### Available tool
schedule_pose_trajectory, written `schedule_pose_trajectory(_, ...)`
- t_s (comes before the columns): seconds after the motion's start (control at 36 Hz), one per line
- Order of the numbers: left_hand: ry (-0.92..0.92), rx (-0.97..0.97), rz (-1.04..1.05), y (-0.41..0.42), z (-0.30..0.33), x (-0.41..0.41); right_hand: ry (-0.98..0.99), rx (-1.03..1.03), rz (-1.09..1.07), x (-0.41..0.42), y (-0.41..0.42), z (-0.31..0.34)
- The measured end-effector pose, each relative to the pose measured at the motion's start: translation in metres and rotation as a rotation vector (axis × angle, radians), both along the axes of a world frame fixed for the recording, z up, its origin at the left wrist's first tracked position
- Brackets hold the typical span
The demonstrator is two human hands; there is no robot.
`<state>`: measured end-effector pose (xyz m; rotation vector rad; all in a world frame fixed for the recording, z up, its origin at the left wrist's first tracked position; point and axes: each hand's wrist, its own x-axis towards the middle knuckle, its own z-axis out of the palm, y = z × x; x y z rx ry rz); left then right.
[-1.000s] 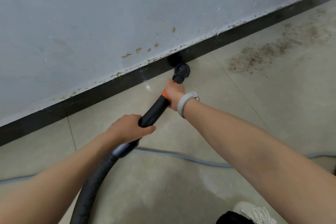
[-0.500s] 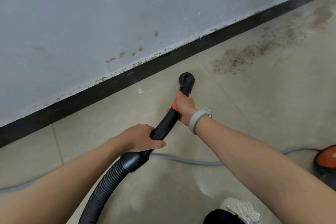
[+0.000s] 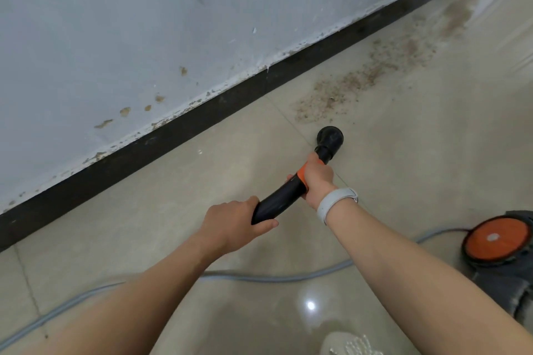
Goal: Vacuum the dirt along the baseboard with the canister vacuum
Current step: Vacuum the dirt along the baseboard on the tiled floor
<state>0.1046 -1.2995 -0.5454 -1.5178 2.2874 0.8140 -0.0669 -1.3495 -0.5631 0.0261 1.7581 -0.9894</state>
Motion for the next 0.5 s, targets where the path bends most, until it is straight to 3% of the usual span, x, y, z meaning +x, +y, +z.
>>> schedule_pose_trajectory(0.31,0.001,-0.110,0.302,-0.023,-0.006,0.011,-0.037,-0.063,0.243,0.033,-0.065,0.007)
schedule_pose_trajectory(0.5,0.025,-0.075,0.311,-0.048,-0.005,-0.003,0.024,-0.085,0.284,0.022,-0.088,0.004)
